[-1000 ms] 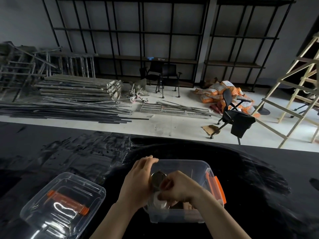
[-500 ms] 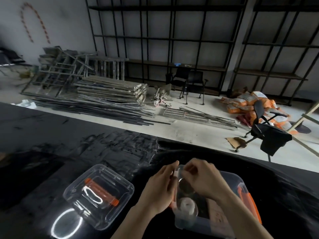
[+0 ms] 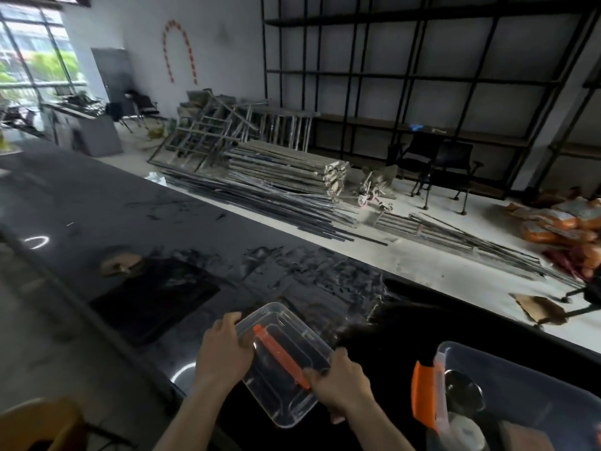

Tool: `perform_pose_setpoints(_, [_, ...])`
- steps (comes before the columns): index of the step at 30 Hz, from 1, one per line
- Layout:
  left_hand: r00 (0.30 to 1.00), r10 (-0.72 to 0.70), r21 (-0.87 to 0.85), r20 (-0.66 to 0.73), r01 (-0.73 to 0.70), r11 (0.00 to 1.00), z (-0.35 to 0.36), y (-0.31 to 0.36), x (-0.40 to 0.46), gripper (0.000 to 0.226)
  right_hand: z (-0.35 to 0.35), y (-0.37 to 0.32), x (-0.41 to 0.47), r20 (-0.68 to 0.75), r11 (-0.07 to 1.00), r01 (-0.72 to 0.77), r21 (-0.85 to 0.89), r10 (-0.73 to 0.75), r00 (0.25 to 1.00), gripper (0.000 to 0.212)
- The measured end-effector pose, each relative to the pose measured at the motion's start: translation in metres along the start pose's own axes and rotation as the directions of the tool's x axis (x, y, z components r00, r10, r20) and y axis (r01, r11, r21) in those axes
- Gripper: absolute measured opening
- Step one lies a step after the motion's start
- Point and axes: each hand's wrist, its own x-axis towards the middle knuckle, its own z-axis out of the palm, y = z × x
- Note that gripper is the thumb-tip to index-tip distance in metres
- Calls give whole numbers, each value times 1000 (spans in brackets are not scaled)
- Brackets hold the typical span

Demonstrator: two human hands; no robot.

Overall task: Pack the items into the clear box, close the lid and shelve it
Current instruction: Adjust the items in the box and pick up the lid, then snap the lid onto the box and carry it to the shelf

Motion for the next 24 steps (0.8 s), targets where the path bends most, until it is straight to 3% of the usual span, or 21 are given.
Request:
perform_pose_setpoints(7, [986,-13,105,166,-5,994,12,-29,21,71,21,0,5,-81,988,-154,8,154,985,63])
perform_pose_setpoints(11, [990,-38,106,139,24,994,19,-29,27,73,23,2,8,-90,967,-235,102,244,965,79])
perform_pose_setpoints(14, [996,-78,98,45,74,992,15,-28,31,49,14,3,8,-98,938,-278,207,302,948,56])
perform_pose_setpoints(16, [996,-92,-17,-17,92,996,8,-27,34,27,7,5,12,-121,895,-285,343,343,932,35])
perform_pose_setpoints(19, [993,-94,-262,-75,71,963,-7,-15,38,16,-7,4,20,-157,813,-173,556,306,939,19])
perform_pose_setpoints(21, [987,-47,-408,-151,-19,913,-20,4,39,14,-27,-1,20,-280,773,-20,634,254,926,12])
perform_pose_setpoints(24, [962,30,-511,-271,-170,842,-35,43,35,7,-68,-9,8,-491,730,193,655,217,844,5])
